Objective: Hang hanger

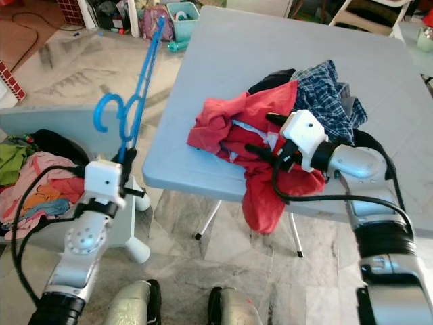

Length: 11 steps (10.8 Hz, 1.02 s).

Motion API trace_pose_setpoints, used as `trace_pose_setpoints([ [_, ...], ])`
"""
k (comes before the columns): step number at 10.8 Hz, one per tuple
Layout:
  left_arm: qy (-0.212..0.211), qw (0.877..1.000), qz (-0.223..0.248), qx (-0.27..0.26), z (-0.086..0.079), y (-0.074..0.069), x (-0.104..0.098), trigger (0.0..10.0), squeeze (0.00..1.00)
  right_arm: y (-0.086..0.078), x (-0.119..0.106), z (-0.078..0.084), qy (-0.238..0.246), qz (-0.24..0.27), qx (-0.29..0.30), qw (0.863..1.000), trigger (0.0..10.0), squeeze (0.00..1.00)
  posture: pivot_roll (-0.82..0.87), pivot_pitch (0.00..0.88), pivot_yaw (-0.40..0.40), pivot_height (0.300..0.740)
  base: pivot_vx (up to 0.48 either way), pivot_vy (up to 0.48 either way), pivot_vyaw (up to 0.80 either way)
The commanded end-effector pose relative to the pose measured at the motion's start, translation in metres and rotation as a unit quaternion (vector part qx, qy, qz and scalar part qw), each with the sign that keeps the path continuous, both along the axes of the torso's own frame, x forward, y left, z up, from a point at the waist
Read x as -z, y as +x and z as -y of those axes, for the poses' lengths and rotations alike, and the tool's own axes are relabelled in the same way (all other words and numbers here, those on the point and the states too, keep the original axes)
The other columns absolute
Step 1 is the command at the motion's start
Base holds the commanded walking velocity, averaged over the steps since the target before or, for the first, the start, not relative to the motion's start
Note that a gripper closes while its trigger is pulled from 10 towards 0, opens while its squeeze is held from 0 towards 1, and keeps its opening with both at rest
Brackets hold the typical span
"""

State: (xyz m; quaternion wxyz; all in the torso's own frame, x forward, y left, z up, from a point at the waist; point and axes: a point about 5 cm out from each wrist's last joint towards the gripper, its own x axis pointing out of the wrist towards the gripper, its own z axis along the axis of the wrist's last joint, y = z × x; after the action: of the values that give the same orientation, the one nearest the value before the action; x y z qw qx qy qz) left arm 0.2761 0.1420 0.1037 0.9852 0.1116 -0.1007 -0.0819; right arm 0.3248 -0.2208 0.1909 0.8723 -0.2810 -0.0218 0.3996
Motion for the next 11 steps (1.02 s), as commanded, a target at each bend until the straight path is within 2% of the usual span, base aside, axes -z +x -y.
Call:
trace_pose_setpoints([
  [1, 0.003, 1.000, -0.011, 0.004, 0.000, -0.002, 0.004, 10.0, 0.00, -0.003, -0.006, 0.007, -0.009, 0.000, 0.001, 1.000, 10.0, 1.00, 0.02, 0.154, -0.055, 0.740, 0.000, 0.000, 0.00],
  [2, 0.004, 1.000, -0.012, 0.005, 0.000, -0.002, 0.004, 10.0, 0.00, -0.004, -0.007, 0.014, -0.012, -0.005, 0.005, 1.000, 10.0, 1.00, 0.02, 0.155, -0.055, 0.740, 0.000, 0.000, 0.00],
  [3, 0.005, 1.000, -0.012, 0.005, 0.000, -0.002, 0.004, 10.0, 0.00, -0.008, -0.010, 0.023, 0.017, -0.028, 0.007, 0.999, 10.0, 1.00, 0.02, 0.155, -0.056, 0.740, 0.000, 0.000, 0.00],
  [4, 0.005, 1.000, -0.013, 0.004, -0.001, -0.002, 0.004, 10.0, 0.00, -0.019, -0.011, 0.030, 0.101, -0.075, 0.000, 0.992, 10.0, 1.00, 0.02, 0.156, -0.057, 0.740, 0.000, 0.000, 0.00],
  [5, 0.005, 1.000, -0.013, 0.005, -0.001, -0.002, 0.004, 10.0, 0.00, -0.024, -0.009, 0.032, 0.153, -0.091, -0.002, 0.984, 10.0, 1.00, 0.02, 0.157, -0.056, 0.740, 0.000, 0.000, 0.00],
  [6, 0.005, 1.000, -0.013, 0.006, -0.001, -0.002, 0.004, 10.0, 0.00, -0.032, -0.007, 0.036, 0.248, -0.111, -0.002, 0.962, 10.0, 1.00, 0.01, 0.161, -0.049, 0.740, 0.000, 0.000, 0.00],
  [7, 0.005, 1.000, -0.014, 0.009, 0.000, -0.003, 0.004, 10.0, 0.00, -0.041, -0.001, 0.036, 0.280, -0.142, -0.015, 0.949, 10.0, 1.00, 0.01, 0.164, -0.044, 0.740, 0.000, 0.000, 0.00],
  [8, 0.007, 1.000, -0.015, 0.013, -0.001, -0.003, 0.004, 10.0, 0.00, -0.061, 0.014, 0.032, 0.276, -0.197, -0.040, 0.940, 10.0, 1.00, 0.01, 0.168, -0.040, 0.740, 0.000, 0.000, 0.00],
  [11, 0.009, 1.000, -0.017, 0.016, 0.000, -0.003, 0.004, 10.0, 0.00, -0.077, 0.032, 0.032, 0.292, -0.262, -0.051, 0.918, 10.0, 1.00, 0.01, 0.172, -0.037, 0.740, 0.000, 0.000, 0.00],
])
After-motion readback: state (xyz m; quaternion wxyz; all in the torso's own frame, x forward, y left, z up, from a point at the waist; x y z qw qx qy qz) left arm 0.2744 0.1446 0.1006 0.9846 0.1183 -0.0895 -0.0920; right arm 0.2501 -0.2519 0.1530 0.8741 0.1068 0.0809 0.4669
